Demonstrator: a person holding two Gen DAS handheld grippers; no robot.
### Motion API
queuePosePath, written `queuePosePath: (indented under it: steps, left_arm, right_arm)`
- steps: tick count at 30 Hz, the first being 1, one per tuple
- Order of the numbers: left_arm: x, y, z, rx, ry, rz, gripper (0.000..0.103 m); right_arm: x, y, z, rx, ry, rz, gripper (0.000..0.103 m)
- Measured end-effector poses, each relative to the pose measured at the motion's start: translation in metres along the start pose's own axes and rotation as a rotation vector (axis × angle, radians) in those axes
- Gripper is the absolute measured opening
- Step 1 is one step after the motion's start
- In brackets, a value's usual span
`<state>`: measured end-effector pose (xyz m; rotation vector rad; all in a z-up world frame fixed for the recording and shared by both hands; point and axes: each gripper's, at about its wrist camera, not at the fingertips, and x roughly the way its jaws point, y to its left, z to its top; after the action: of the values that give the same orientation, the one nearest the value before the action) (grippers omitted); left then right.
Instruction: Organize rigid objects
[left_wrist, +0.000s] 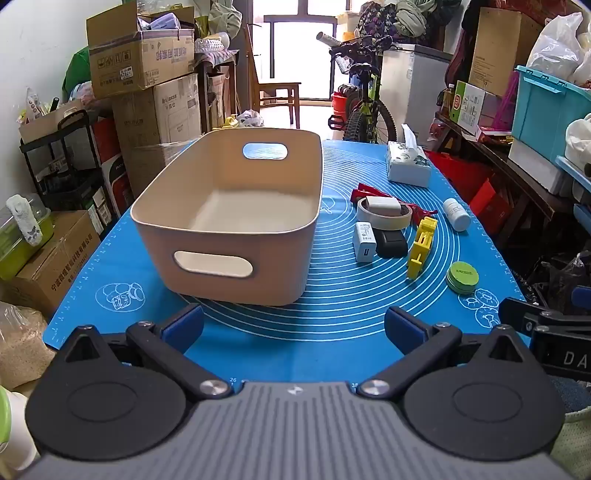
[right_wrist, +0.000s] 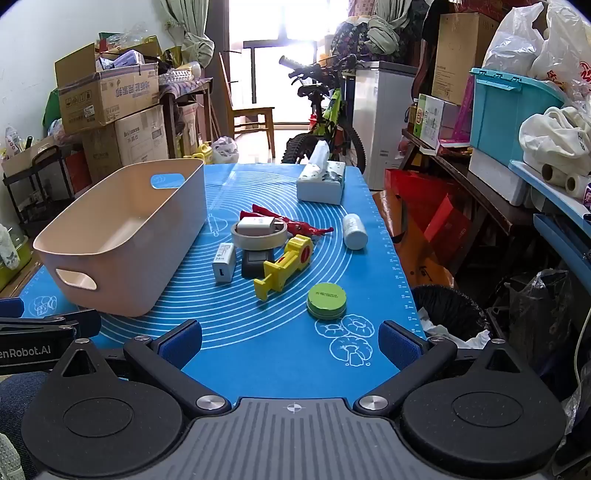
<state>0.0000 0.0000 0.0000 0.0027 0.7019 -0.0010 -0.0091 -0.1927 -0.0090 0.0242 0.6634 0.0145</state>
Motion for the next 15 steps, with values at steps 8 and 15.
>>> queuePosePath:
  steps: [8,15]
  left_arm:
    - [0.0001,0.0,0.0,0.001,0.002,0.001,0.103]
    - [0.0001,-0.0001,0.0,0.002,0.002,0.001,0.103]
  right_arm:
    - [-0.0002,0.0003,0.0,-0.001,0.0,-0.001,0.101]
    - [-0.0001,0.0004,-0.0003,-0.002,0.0,-0.001,0.101]
